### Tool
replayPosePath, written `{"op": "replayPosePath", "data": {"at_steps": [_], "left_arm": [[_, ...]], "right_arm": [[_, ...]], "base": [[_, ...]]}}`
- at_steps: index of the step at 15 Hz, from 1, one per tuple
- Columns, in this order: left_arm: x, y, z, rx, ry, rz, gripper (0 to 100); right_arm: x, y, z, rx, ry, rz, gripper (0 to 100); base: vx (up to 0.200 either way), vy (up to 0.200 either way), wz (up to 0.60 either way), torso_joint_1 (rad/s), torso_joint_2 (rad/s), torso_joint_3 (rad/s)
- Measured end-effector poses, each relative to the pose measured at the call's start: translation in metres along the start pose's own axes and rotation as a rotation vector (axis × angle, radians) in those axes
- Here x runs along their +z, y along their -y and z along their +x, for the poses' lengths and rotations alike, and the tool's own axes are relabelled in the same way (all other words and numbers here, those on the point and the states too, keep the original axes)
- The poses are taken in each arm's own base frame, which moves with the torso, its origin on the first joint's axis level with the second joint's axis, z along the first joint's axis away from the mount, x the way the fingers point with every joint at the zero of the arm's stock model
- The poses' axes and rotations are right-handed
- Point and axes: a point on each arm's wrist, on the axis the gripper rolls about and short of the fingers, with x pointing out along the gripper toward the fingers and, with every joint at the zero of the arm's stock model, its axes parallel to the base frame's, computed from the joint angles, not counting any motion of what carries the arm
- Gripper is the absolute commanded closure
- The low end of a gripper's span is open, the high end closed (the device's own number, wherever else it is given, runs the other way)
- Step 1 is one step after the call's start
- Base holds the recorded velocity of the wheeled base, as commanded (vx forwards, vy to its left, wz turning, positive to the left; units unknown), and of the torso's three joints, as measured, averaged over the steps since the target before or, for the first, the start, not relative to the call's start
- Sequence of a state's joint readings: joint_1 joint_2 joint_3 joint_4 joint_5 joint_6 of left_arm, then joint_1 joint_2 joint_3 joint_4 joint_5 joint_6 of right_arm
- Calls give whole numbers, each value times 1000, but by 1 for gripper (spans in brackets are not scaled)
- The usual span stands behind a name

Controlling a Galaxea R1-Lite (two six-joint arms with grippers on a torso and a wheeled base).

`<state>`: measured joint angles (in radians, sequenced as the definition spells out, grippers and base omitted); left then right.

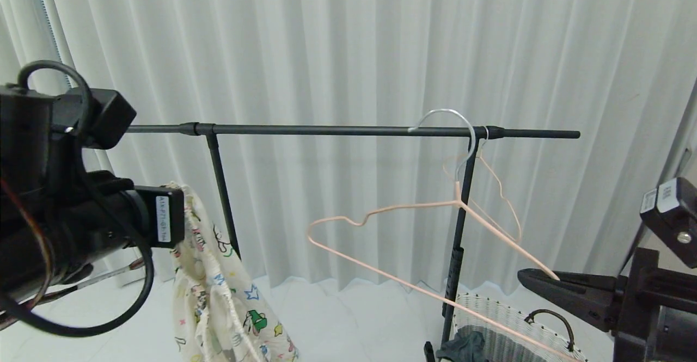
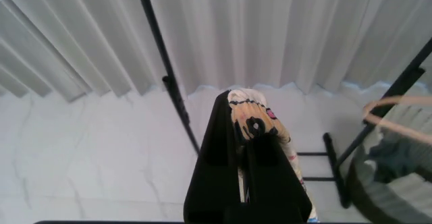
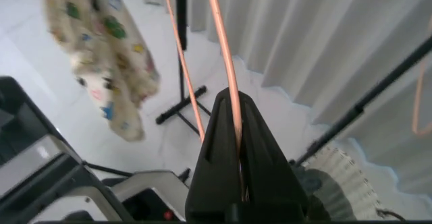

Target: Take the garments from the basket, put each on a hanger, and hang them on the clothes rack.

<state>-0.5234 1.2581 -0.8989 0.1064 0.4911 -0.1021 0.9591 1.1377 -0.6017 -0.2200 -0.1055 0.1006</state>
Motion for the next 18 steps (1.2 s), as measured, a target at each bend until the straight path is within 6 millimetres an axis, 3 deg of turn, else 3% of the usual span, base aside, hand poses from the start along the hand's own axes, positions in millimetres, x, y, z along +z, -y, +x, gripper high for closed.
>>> {"op": "replayPosePath", "data": {"at_steps": [8,18], "left_arm": [[16,27,52,148,-46,-86,100],[20,32,61,150,-45,-150,100]], "right_arm": [[17,-21,22,85,14,71,100],[16,-33,39,116,21,91,100]], "base": [[0,0,0,0,0,0],[0,0,0,0,0,0]]}}
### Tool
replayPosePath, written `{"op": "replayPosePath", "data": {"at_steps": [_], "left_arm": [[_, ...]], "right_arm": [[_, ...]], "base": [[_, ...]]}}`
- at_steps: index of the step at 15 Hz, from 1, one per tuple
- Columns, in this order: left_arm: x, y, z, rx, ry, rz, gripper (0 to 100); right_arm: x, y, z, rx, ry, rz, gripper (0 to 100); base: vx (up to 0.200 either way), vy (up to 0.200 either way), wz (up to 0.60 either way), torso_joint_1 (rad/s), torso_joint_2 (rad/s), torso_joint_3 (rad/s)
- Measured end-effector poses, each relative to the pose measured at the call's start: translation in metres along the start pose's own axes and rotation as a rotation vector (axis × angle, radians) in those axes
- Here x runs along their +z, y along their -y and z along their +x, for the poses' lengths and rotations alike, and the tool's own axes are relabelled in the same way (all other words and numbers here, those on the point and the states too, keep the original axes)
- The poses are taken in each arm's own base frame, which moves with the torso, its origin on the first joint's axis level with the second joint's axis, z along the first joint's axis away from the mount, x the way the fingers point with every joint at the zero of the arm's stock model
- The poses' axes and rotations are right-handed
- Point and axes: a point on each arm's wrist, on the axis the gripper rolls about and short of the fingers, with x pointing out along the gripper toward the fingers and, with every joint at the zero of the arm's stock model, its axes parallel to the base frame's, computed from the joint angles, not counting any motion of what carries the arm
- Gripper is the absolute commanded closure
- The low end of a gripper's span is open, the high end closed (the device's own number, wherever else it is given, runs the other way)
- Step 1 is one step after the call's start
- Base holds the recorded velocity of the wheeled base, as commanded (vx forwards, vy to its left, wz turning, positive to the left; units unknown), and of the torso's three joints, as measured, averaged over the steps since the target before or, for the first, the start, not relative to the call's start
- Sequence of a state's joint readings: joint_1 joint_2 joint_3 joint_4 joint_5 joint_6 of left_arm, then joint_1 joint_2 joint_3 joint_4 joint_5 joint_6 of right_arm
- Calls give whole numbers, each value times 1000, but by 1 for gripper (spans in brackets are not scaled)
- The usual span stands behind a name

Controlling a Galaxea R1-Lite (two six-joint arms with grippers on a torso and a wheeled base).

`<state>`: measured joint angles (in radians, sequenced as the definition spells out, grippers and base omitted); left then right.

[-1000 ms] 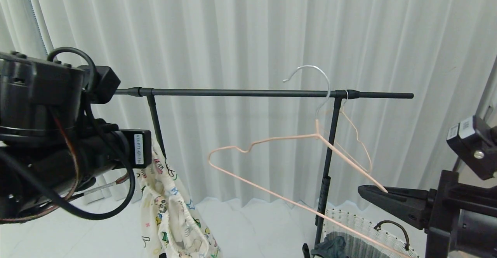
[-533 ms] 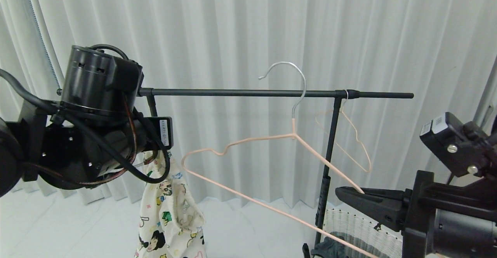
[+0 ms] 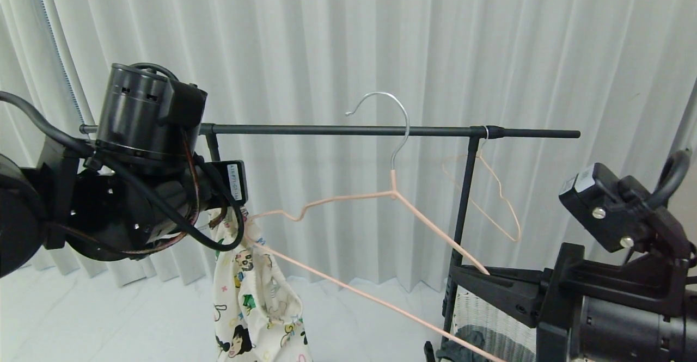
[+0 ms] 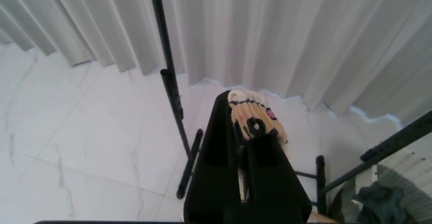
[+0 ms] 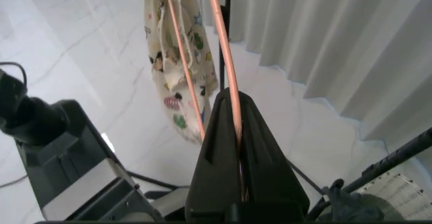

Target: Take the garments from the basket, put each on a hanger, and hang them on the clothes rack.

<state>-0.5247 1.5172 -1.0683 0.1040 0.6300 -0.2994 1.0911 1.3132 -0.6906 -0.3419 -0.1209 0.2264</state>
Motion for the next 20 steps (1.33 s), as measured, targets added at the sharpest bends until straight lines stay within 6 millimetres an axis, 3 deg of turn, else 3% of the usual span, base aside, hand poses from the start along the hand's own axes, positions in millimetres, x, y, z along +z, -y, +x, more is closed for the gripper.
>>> {"op": "replayPosePath", "data": {"at_steps": [4,9,16,20], "left_arm": [[4,5,-6,-29,17,-34,100],[8,14,-15,-74,36,-44,100],[8,38,-57,-256,76,-42,100],[7,39,-72,-306,90,-37,100]], "right_arm": [[6,-4,19,-23,106,28,100],[-1,-13,51,-37,105,30,100],[-16,-41,105,-61,96,82,100],[-21,-47,120,-94,95,84,100]], "base": [[0,0,0,0,0,0],[0,0,0,0,0,0],[0,0,0,0,0,0],[0,0,0,0,0,0]]}}
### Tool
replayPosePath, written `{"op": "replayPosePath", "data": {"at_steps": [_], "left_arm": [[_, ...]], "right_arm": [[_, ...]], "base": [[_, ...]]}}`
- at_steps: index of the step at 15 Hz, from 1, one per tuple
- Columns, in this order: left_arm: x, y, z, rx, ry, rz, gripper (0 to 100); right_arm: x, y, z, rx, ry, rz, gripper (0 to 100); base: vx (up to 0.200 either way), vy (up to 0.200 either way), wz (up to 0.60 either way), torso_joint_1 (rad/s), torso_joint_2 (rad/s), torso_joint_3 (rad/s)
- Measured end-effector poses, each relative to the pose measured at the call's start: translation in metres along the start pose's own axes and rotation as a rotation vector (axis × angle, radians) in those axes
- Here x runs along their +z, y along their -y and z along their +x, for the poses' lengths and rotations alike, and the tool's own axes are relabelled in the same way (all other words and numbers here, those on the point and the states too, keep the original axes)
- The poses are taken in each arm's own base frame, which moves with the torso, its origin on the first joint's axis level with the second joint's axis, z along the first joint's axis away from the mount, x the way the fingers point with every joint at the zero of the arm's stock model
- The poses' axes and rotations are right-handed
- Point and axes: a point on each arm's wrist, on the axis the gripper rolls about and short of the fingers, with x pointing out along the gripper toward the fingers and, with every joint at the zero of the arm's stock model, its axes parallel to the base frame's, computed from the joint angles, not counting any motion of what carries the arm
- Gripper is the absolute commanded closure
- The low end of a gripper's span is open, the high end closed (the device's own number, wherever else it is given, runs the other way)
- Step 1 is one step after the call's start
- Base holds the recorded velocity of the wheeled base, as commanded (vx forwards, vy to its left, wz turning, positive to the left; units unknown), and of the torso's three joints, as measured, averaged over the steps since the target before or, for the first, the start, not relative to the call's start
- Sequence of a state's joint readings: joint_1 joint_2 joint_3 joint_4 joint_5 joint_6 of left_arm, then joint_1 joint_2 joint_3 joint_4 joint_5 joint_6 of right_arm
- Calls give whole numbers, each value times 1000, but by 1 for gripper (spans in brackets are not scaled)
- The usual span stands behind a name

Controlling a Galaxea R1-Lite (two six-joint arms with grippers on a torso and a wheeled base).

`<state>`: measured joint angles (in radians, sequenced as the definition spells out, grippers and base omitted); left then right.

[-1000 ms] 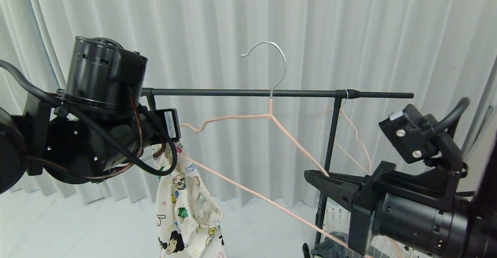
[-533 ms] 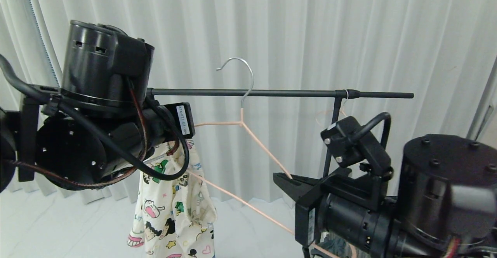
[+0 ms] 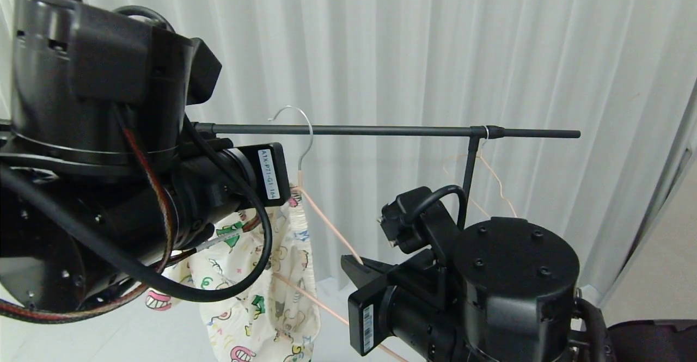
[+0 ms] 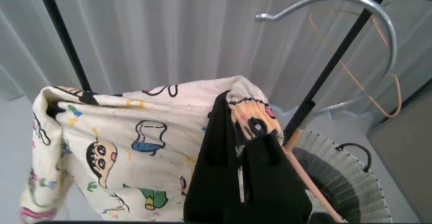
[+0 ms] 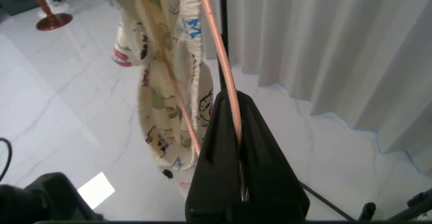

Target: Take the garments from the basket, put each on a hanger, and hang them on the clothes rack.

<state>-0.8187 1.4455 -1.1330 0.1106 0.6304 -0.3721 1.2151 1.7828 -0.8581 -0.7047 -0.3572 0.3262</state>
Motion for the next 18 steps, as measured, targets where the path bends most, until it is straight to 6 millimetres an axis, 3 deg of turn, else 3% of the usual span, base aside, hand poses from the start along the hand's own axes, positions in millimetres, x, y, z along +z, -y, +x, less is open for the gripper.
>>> {"op": "replayPosePath", "data": {"at_steps": [3,4,13,18], "left_arm": [[3,-2,-6,-8,12,-9,100],[3,-3,-6,-9,14,-10,0],[12,-10,-21,-26,59,-32,0],[17,-23,-43,-54,102,3,0]], "right_arm": [[1,0,1,-31,14,13,100],[2,0,1,-34,18,15,100],[25,11,-12,-92,100,43,100],[37,22,-20,-118,138,39,100]], "base": [[0,0,0,0,0,0],[0,0,0,0,0,0],[0,0,0,0,0,0],[0,0,0,0,0,0]]}}
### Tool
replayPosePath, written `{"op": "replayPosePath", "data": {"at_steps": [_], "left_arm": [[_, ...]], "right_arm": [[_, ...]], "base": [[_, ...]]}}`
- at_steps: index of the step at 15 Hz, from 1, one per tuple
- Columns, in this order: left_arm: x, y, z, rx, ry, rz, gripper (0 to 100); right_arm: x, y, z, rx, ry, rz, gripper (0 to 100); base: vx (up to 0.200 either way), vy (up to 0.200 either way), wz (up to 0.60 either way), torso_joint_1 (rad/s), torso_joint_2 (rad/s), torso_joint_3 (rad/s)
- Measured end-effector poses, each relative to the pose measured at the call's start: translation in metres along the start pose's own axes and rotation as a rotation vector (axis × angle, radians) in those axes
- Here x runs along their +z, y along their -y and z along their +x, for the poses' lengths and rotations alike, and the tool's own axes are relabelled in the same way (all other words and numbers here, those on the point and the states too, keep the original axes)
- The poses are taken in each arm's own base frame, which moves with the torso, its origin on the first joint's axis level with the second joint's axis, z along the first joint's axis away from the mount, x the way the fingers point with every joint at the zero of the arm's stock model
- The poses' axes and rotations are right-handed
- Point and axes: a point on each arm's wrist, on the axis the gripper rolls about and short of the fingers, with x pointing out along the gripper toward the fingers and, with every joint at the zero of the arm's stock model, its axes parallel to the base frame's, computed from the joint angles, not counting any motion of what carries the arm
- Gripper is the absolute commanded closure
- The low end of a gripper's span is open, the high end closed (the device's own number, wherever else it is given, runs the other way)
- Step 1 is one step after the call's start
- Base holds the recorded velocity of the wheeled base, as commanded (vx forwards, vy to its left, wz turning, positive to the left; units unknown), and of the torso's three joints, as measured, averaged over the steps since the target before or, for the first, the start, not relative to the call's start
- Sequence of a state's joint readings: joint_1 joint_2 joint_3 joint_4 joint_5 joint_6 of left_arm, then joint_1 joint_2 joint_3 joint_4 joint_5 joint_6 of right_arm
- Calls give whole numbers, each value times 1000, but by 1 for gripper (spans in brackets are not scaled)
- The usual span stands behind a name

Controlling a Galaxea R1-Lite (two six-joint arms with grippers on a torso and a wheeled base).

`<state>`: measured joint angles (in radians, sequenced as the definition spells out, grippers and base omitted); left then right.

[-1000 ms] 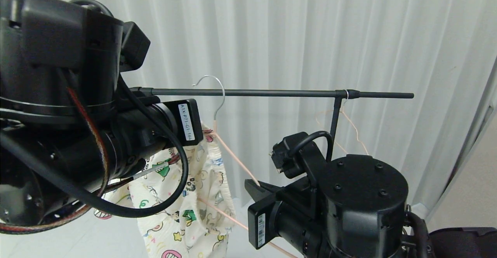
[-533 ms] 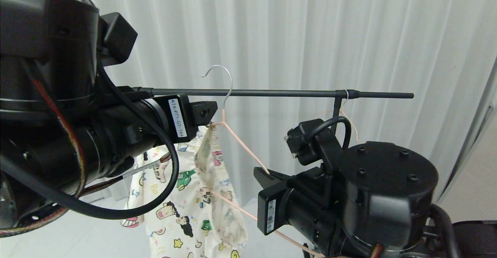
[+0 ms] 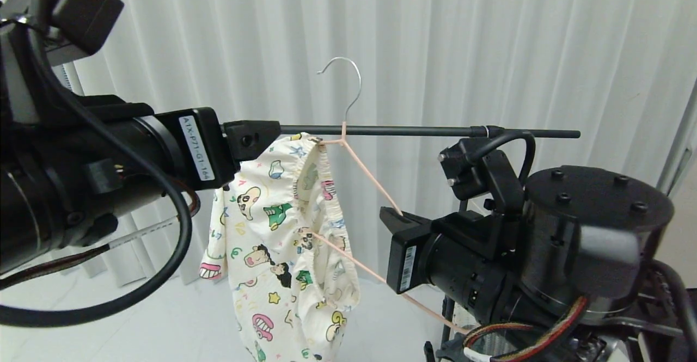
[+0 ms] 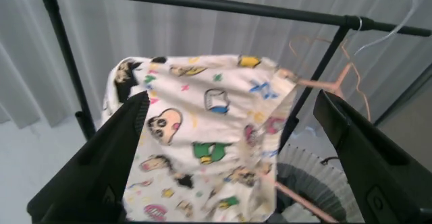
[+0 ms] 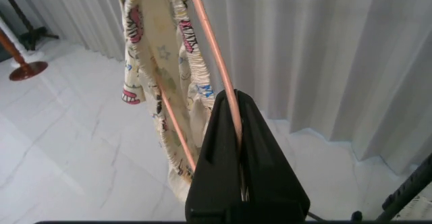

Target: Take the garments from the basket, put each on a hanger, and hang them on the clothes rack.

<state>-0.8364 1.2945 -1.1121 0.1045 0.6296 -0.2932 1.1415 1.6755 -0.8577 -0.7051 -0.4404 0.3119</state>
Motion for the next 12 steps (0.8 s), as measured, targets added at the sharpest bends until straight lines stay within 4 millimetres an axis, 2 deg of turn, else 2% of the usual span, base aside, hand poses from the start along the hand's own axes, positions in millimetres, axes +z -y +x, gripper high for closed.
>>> {"op": "replayPosePath", "data": {"at_steps": [3,6,9,12], "left_arm": [[-10,-14,-17,-80,-17,109,0],[-24,-31,-39,-294,-25,311,0],[-36,-40,-49,-402,-34,369,0],[-53,-43,-49,-480,-86,397,0]], "right_arm": [[3,9,-11,-7,24,-47,100],[-9,26,-37,-8,16,-109,100],[-17,40,-63,6,23,-158,100],[-23,50,-84,43,21,-211,100]], "base": [[0,0,0,0,0,0],[0,0,0,0,0,0],[0,0,0,0,0,0],[0,0,0,0,0,0]]}}
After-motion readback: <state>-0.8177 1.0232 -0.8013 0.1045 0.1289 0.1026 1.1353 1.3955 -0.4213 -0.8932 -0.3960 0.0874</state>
